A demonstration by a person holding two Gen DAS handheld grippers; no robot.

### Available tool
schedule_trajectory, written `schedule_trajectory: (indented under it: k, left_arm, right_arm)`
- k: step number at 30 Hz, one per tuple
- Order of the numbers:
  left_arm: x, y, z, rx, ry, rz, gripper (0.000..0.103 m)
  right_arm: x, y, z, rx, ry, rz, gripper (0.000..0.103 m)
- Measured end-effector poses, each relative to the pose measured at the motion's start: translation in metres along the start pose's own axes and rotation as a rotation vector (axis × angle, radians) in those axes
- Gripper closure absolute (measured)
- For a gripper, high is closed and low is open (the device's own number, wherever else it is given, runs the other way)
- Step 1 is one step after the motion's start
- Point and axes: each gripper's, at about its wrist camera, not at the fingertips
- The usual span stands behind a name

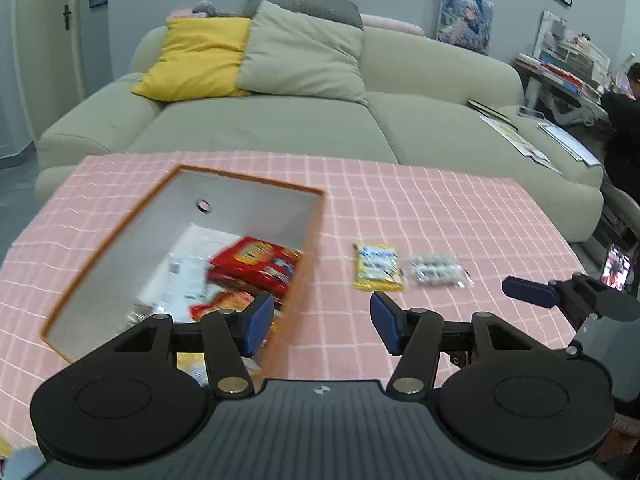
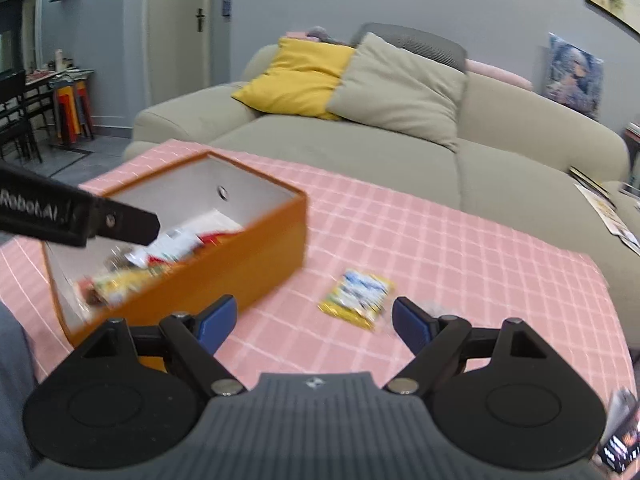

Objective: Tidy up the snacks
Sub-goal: 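Move both tools back toward the yellow Ameria packet and clear ball bag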

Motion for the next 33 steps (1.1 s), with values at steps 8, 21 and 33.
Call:
schedule_trajectory:
  k: [8, 21, 33]
  left_arm:
    - [-0.038, -0.005, -0.029, -0.021, -0.036, 0.048, 0.037]
    - [-0.102, 0.014, -0.052, -0.056, 0.003, 0.17, 0.033]
    - [-0.16, 0.046, -0.061, -0.073, -0.004, 0.254, 0.027]
  right_arm:
    - [-0.02, -0.033, -0.039, -0.116, -0.059, 0.056, 0.021]
    - [-0.085, -0.023, -0.085, -0.083, -0.073, 0.147, 0.018]
    - [-0.146, 0.0, -0.125, 0.135, -0.064, 0.199, 0.011]
Point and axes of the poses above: each gripper's, at about its wrist camera, not at the fingertips, and x roughly against the way its jaws point, z to its left, y to its top, and after that the axes turned 14 degrees about z, right-handed
